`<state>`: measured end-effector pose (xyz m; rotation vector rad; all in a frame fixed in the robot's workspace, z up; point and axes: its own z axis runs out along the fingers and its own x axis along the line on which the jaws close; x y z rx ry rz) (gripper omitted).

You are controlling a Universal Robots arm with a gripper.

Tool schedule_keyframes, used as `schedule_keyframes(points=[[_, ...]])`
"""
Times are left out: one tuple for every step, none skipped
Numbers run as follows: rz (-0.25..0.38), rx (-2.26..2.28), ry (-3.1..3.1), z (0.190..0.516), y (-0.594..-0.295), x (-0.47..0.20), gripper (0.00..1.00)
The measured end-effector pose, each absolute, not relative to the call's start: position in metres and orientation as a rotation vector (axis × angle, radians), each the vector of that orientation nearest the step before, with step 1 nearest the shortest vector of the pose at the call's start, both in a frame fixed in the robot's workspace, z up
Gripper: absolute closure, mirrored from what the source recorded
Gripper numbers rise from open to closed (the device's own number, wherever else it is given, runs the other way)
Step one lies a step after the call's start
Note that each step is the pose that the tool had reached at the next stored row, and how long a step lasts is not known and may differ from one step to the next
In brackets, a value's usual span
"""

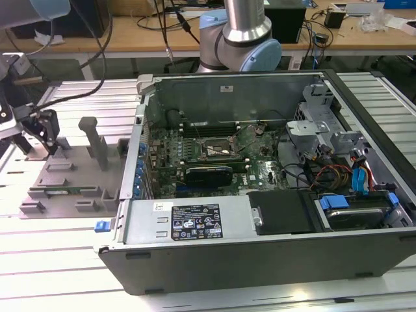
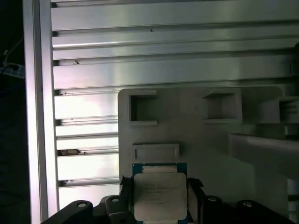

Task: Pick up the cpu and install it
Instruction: 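Pick up the cpu and move it towards the insertion slot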

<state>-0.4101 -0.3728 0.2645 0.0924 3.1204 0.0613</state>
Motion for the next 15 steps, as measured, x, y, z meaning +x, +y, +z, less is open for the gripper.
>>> schedule_keyframes(points=[[0.061,0.092,3.12,0.269,-0.373,-0.41,0.45],[0.061,0.092,3.12,0.272,-0.373,-0.41,0.45],[0.061,0.092,3.12,0.275,-0.373,-0.41,0.45],[0.061,0.092,3.12,0.28,-0.373,-0.41,0.45],[0.061,0.092,3.12,0.285,-0.372,-0.41,0.45],[0.061,0.092,3.12,0.291,-0.372,-0.41,0.45],[0.061,0.092,3.12,0.295,-0.372,-0.41,0.45],[0.061,0.092,3.12,0.298,-0.372,-0.41,0.45],[0.061,0.092,3.12,0.301,-0.372,-0.41,0.45],[0.061,0.092,3.12,0.304,-0.372,-0.41,0.45],[0.061,0.092,3.12,0.307,-0.372,-0.41,0.45],[0.061,0.092,3.12,0.312,-0.372,-0.41,0.45],[0.061,0.092,3.12,0.317,-0.372,-0.41,0.45],[0.061,0.092,3.12,0.324,-0.372,-0.41,0.45],[0.061,0.093,3.12,0.331,-0.372,-0.41,0.45]])
